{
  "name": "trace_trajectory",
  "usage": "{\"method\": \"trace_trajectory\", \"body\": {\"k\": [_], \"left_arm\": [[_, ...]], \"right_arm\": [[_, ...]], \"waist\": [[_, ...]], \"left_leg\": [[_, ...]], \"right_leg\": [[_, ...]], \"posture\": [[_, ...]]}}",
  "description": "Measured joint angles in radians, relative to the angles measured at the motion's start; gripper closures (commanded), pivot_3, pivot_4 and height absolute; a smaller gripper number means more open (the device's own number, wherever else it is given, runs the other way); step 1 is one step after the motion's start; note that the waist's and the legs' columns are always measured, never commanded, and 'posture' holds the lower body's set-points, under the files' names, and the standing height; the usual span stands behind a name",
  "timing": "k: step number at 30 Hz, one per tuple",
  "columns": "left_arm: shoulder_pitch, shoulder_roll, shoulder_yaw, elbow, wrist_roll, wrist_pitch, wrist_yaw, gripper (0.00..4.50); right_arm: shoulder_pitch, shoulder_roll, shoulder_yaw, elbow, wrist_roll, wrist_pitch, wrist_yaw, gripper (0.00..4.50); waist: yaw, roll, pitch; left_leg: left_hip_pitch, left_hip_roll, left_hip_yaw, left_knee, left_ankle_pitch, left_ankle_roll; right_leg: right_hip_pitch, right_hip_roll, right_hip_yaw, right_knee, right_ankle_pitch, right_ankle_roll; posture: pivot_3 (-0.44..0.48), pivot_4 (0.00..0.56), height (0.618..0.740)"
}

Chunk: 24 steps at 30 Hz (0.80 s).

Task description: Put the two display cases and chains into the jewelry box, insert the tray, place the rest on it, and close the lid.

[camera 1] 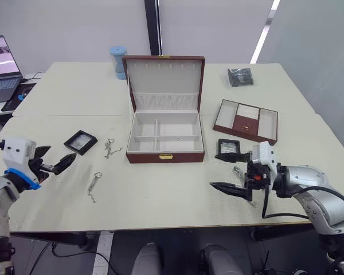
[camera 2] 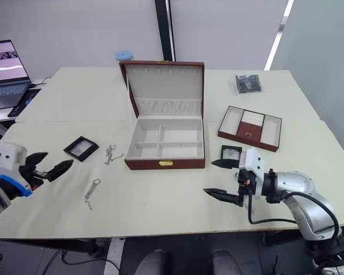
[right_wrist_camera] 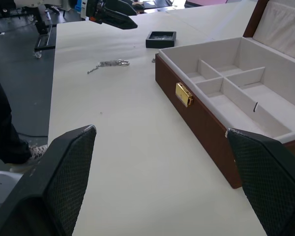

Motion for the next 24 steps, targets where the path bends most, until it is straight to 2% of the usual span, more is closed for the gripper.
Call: {"method": "trace_trajectory", "body": {"k": [6,12,24], "left_arm": [[-0.14,0.0,-0.12,0.104,0.04,-0.02,-0.054,0.0],[-0.286,0.018,-0.211,0.279,0.119,-0.081,-0.088,0.0],[-0.356,0.019,-0.291,0.403,0.193,-0.113,-0.121,0.0]], "right_arm": [[-0.023,0.053,0.042,-0.028,-0.006,0.03,-0.078,0.02],[-0.042,0.076,0.063,-0.056,-0.008,0.051,-0.136,0.02],[0.038,0.071,0.074,-0.078,-0.033,0.013,-0.145,0.02]], "waist": [[-0.001,0.0,0.0],[0.0,0.0,0.0],[-0.001,0.0,0.0]], "left_leg": [[0.0,0.0,0.0,0.0,0.0,0.0],[0.0,0.0,0.001,0.0,0.0,0.0],[0.0,0.0,0.001,0.001,0.0,0.0]], "right_leg": [[-0.001,0.0,0.0,0.001,0.0,0.0],[-0.001,0.001,-0.001,0.001,0.0,0.0],[-0.001,0.001,-0.001,0.002,0.0,0.001]], "posture": [[0.0,0.15,0.74],[0.0,0.15,0.74],[0.0,0.15,0.74]]}}
